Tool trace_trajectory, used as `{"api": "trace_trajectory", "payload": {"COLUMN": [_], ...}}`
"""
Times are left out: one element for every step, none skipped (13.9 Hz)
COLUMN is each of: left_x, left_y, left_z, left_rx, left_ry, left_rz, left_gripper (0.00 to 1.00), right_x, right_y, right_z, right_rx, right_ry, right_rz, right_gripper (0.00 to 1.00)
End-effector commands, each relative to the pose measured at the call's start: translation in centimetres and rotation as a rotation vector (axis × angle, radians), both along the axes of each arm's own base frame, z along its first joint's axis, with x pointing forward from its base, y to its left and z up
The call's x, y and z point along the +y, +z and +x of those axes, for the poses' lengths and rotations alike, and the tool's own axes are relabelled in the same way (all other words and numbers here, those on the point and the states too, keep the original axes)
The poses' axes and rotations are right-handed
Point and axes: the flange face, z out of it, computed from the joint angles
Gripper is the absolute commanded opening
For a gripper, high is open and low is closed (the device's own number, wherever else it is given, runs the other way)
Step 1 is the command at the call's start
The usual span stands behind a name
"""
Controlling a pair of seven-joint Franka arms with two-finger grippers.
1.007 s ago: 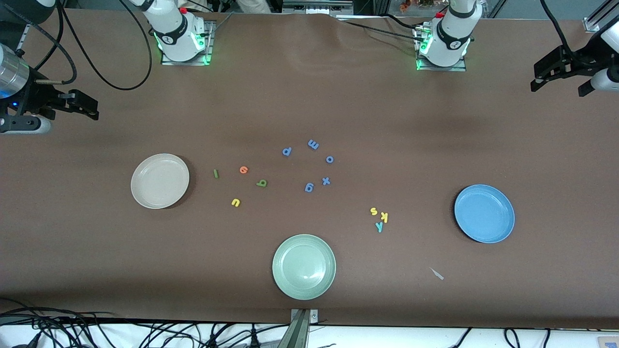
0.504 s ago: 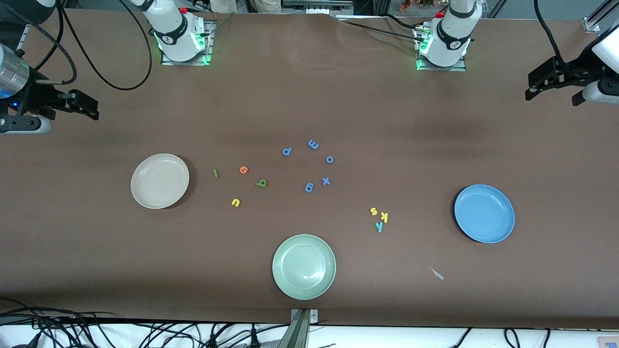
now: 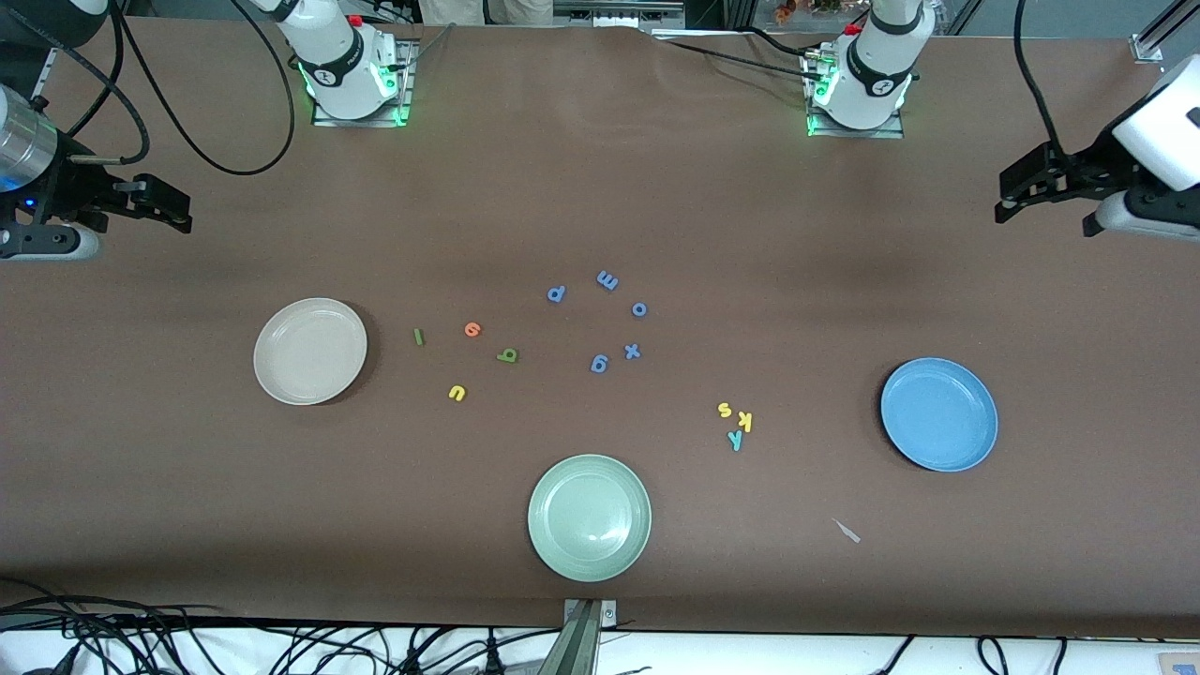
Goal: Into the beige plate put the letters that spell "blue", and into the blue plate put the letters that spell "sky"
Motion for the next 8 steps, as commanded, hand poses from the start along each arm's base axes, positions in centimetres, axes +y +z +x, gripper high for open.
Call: {"api": "trace_trajectory", "payload": {"left_x": [-0.4,-1.2,-2.1,-2.5,-2.9,-2.9,-2.9,-2.8], "left_y": [0.1,-1.2,-2.2,-3.4,-4.5,-5.3,-5.2,-4.5], "left_z": [-0.2,0.1,0.5,0.9,1.2,1.3,1.3,0.9], "left_rx": [-0.007,0.013,0.009,-0.005,-0.022,-0.021,-0.024,-0.033], "left_ry": [-0.005,-0.022,-0.033,-0.036,-0.037,-0.036,-0.039,-0.04], "left_rz": [-0.018,-0.024,-0.039,-0.044,-0.047,-0.046,-0.047,-0.044], "left_gripper": [1.0,1.0,1.0,1.0,1.0,1.0,1.0,1.0], "right_x": [0.1,0.1,0.1,0.1,0.1,0.1,0.1,0.1], "right_y": [0.3,0.2,0.2,0.2,0.2,0.2,0.2,0.2], "right_z": [0.1,0.1,0.1,0.1,0.1,0.1,0.1,0.1], "right_rx": [0.004,0.006,0.006,0.006,0.006,0.006,0.006,0.006], "right_ry": [-0.012,-0.012,-0.012,-0.012,-0.012,-0.012,-0.012,-0.012], "right_rz": [0.017,0.017,0.017,0.017,0.017,0.017,0.017,0.017], "right_gripper": [1.0,1.0,1.0,1.0,1.0,1.0,1.0,1.0]}}
